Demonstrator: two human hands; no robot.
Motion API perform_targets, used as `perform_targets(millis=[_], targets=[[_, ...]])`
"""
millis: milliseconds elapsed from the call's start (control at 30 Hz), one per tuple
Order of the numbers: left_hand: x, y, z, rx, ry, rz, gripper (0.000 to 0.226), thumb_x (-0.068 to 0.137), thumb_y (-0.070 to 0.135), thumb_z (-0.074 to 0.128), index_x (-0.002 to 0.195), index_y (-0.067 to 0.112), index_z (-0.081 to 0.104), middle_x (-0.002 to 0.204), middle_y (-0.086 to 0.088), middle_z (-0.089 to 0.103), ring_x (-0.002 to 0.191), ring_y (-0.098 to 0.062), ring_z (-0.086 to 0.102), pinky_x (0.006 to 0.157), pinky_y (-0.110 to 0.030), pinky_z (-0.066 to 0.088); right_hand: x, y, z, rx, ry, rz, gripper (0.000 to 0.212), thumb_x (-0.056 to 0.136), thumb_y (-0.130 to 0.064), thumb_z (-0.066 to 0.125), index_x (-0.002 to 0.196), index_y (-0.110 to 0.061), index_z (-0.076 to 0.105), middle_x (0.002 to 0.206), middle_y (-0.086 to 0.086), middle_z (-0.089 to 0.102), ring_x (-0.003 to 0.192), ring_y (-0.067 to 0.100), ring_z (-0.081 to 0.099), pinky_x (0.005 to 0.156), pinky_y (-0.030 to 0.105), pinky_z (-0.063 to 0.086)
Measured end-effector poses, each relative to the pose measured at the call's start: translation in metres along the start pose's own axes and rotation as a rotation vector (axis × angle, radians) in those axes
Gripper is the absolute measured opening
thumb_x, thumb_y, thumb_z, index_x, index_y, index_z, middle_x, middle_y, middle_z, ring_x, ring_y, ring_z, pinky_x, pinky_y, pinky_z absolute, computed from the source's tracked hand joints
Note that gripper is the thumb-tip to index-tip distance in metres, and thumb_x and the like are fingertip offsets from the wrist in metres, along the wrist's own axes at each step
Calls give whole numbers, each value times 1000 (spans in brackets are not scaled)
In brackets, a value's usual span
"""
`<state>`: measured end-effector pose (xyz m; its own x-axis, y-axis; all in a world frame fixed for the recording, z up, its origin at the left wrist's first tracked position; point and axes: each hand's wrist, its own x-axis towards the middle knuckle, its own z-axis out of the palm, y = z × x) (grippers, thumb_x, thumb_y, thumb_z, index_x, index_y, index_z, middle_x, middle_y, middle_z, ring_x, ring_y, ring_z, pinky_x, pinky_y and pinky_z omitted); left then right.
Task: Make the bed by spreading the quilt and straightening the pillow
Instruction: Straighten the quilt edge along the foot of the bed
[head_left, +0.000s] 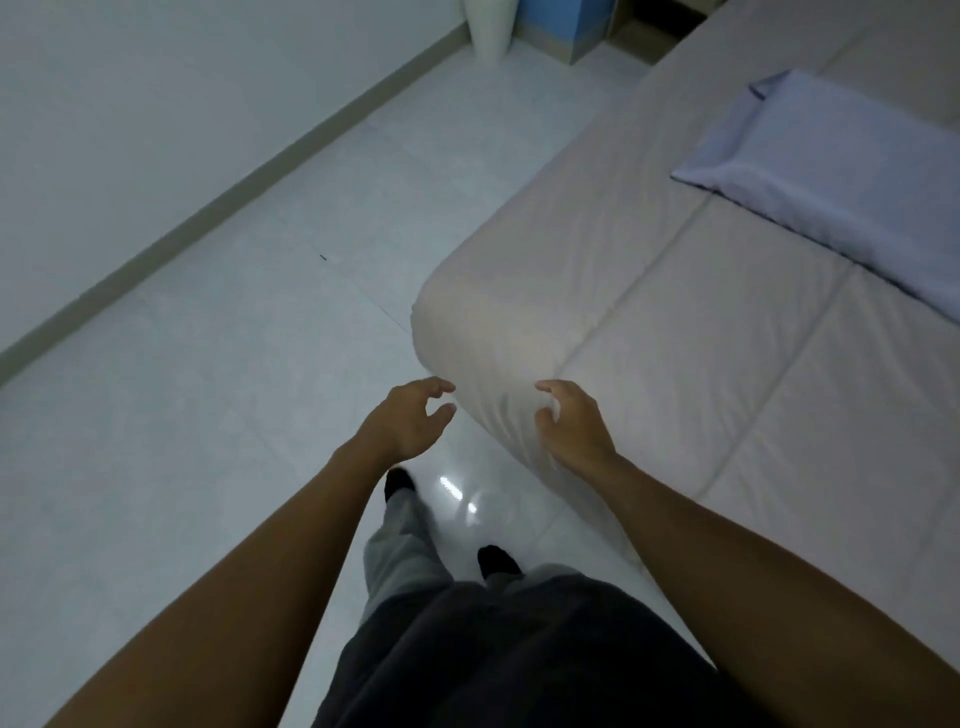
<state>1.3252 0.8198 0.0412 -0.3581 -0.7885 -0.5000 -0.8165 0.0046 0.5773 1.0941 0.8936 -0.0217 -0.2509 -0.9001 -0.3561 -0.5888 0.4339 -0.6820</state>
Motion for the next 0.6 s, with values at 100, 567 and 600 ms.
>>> perform_targets(millis=[100,567,600], targets=[[42,-16,-32,8,-34,30,42,99,36,55,139,22,53,141,-3,56,125,-23,55,102,-32,44,37,-14,8,17,63,53,41,90,-14,53,131,-17,59,138,3,57,129,22,51,111,33,39],[252,-42,-103,81,-354,50,33,97,37,58,128,29,59,134,3,61,111,-13,58,92,-25,45,161,-43,55,147,218,363,40,95,-12,53,135,-10,57,134,8,60,123,20,56,102,27,43],[265,-41,-101,68,-360,37,31,96,37,59,126,30,61,132,3,62,110,-13,59,90,-25,46,167,-41,60,159,226,376,40,94,-12,53,134,-9,57,133,9,61,122,20,57,102,28,45]])
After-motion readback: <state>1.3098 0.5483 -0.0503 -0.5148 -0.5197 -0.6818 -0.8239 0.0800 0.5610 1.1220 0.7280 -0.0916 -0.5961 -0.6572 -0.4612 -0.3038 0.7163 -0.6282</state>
